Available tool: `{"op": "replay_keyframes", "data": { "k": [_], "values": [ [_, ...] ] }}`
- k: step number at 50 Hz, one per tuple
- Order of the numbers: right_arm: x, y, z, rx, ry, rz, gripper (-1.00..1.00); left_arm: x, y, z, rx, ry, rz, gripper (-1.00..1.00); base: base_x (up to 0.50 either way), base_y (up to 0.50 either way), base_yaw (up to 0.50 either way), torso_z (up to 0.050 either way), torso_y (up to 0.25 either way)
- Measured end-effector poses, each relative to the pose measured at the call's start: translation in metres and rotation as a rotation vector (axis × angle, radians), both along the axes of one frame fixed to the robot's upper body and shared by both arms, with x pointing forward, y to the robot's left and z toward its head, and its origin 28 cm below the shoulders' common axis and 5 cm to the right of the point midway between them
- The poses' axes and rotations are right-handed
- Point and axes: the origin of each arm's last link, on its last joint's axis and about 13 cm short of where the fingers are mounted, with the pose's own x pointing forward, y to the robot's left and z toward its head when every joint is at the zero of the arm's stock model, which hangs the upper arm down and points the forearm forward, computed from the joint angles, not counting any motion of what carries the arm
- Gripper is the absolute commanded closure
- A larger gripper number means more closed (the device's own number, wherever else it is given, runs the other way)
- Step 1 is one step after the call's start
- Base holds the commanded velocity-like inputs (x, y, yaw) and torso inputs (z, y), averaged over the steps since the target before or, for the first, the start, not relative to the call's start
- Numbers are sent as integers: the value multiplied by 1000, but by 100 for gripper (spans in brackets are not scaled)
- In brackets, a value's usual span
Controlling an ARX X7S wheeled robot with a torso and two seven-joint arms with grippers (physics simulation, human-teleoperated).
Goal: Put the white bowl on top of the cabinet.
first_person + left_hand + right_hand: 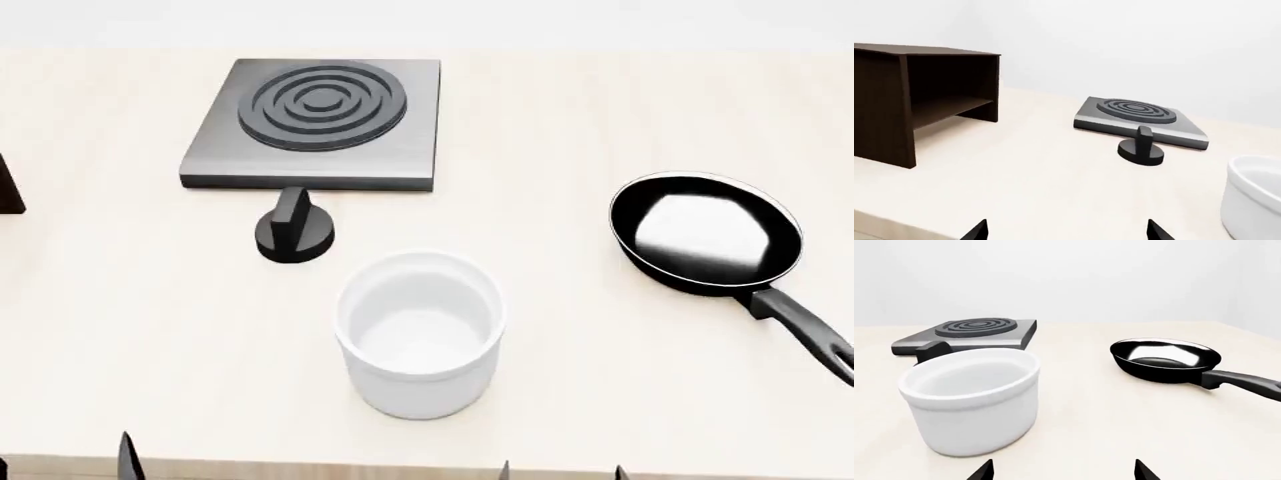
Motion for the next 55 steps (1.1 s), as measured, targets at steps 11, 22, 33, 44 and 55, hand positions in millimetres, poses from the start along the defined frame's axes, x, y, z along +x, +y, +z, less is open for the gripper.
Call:
{"op": "replay_keyframes", "data": {
  "k": [11, 22, 33, 44, 55],
  "values": [
    [0, 0, 0, -2, -2, 0, -100, -1, -1, 1, 26, -1, 28, -100, 0, 0, 0, 0, 0],
    [0, 0, 2, 17, -1, 16, -100, 1, -3, 1, 100, 59, 68, -100, 0, 0, 0, 0, 0],
    [0, 0, 0, -5, 7, 15, -100, -14, 15, 12, 63, 45, 392, -100, 0, 0, 0, 0, 0],
    [0, -1, 1, 17, 1, 9, -100, -70, 47, 22, -58, 25, 1084, -100, 0, 0, 0, 0, 0],
    [-2, -2, 4, 31, -24, 10, -100, -106, 72, 18, -217, 160, 1583, -100, 0, 32, 0, 0, 0]
  ]
}}
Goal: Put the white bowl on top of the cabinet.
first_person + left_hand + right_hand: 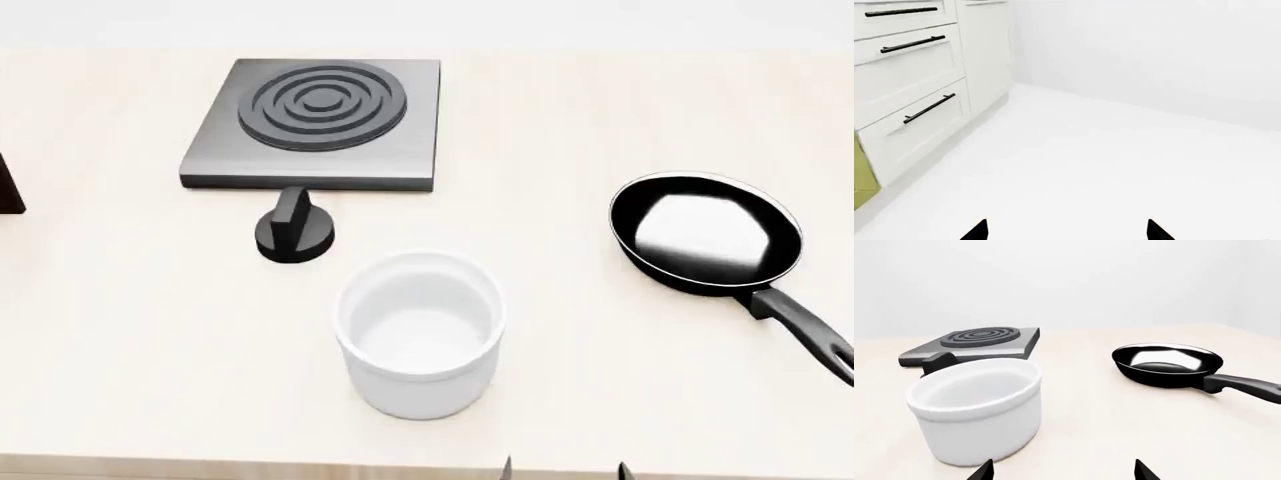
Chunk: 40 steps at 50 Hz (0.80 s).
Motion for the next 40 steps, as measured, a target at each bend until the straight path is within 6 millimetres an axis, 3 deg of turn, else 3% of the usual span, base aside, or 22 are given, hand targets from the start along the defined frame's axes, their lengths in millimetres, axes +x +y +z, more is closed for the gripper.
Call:
{"op": "replay_keyframes", "data": {
  "k": [12, 25, 40],
  "values": [
    [-2, -1, 12, 17, -48, -52, -100, -9, 1, 1, -56, 7, 147, -100, 29, 500, 0, 0, 0],
    [-11, 4, 61, 59, -171, -67, -100, -10, -2, 1, -68, -5, 136, -100, 48, 500, 0, 0, 0],
    [-34, 7, 122, 107, -308, -48, -100, -9, -3, 1, -74, -7, 126, -100, 80, 500, 0, 0, 0]
  ]
}}
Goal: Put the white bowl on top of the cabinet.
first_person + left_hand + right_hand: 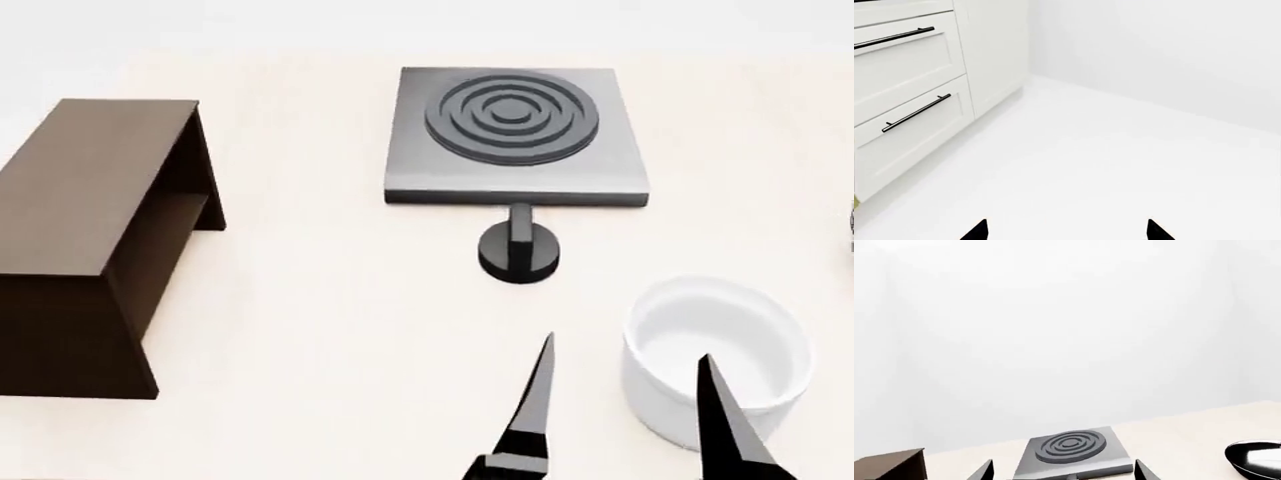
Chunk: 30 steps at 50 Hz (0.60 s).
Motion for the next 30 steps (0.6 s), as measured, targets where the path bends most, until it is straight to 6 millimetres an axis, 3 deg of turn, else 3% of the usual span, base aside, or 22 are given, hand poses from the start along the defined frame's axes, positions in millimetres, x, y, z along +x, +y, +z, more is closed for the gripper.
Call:
{"op": "replay_keyframes", "data": {
  "k": [25, 30],
  "values": [
    [-31, 5, 52, 38, -157, 42, -100, 0, 0, -1, -10, -5, -4, -100, 119, 382, 0, 0, 0],
    [-35, 6, 58, 53, -166, 43, -100, 1, 0, -1, -9, -6, -5, -100, 8, 0, 0, 0, 0]
  ]
}}
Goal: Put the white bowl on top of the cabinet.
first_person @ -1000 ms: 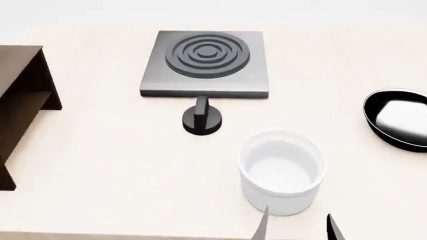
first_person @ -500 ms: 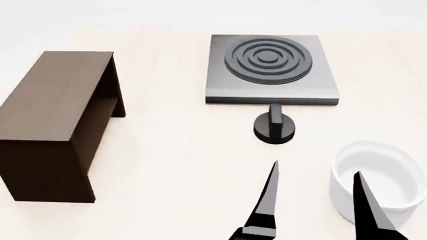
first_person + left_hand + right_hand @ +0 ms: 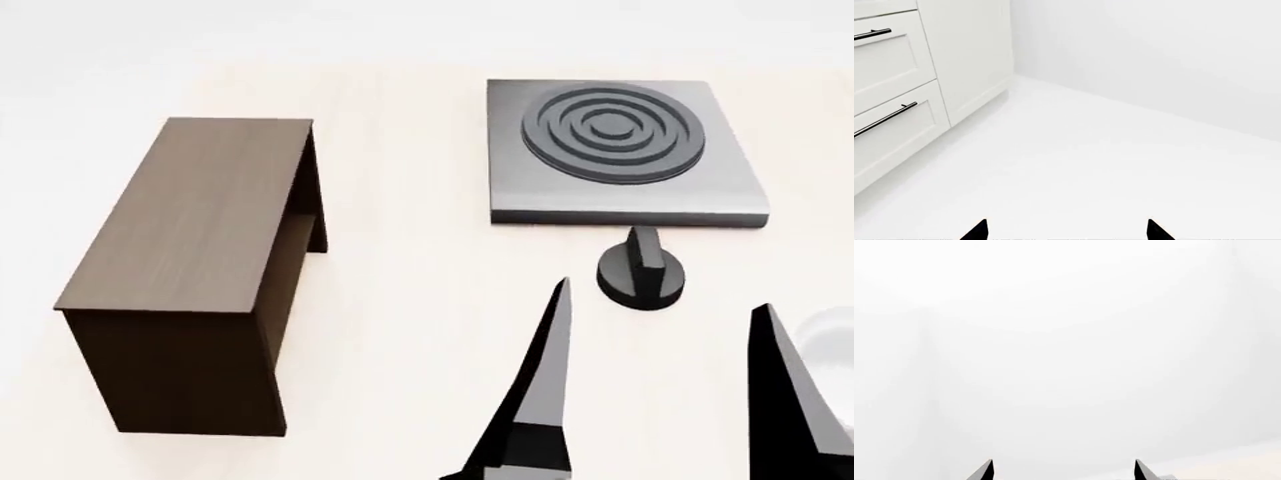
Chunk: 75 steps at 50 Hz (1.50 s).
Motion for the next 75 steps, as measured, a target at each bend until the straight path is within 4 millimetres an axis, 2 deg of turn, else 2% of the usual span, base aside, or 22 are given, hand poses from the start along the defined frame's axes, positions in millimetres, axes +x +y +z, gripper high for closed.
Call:
{"op": "replay_keyframes", "data": {
  "k": [37, 59, 70, 75],
  "values": [
    [-14, -6, 14, 32, 18, -60, -100, 1, -1, -1, -5, -1, -4, -100, 477, 0, 0, 0, 0],
    [-10, -7, 12, 44, 64, -89, -100, 1, -1, -2, -5, 0, -6, -100, 0, 0, 0, 0, 1],
    [-10, -7, 11, 34, 71, -101, -100, 1, -1, -2, -6, 0, -6, -100, -495, 0, 0, 0, 0],
    [-10, -8, 11, 39, 79, -114, -100, 1, 0, -2, -6, 2, -5, -100, -55, 0, 0, 0, 0]
  ]
}}
